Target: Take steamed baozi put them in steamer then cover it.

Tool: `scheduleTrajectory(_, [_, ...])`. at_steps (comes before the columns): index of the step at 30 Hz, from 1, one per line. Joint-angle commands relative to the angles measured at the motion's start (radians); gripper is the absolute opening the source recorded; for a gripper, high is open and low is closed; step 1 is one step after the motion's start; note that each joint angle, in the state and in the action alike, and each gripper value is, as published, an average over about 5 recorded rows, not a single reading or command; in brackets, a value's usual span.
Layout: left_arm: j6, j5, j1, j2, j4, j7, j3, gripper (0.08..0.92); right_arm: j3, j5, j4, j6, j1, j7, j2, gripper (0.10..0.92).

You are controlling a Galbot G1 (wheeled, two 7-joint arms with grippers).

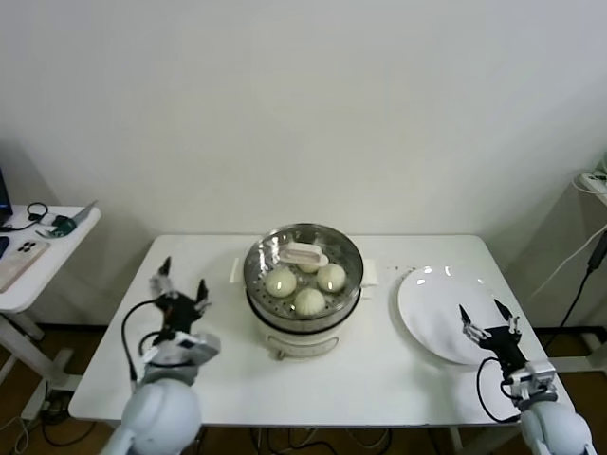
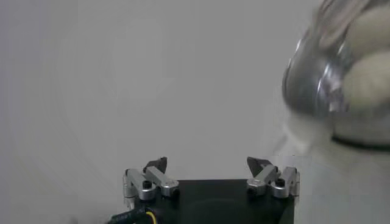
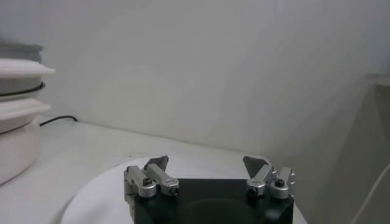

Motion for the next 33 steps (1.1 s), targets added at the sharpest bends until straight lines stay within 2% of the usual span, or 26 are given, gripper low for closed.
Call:
scheduleTrajectory(1, [-0.736,-0.62,0.263,-0.119,0.127,-0.032,-0.417,0.823,0.001,0.031,0.032,0.023,-0.034,-0.005,0.005,0.823])
scheduleTrajectory(6, [-0.85,-0.678,0.275,-0.187,0.233,0.031,-0.429,0.823,0.0,0.056,0.047,0.035,-0.054,-0.006,0.006,0.823])
scheduleTrajectory(12, [-0.944,-0.713,0.291,-0.212,0.288,0.074,-0.424,0.823,0.0,0.084,0.071,0.046,-0.09,-0.007,0.005,0.823])
scheduleTrajectory(33, [-0.955,-0.696,0.294,-0.215,0.289,0.087,-0.39,0.823,0.004,0.081,0.07,0.07,-0.093,-0.021,0.016,0.823])
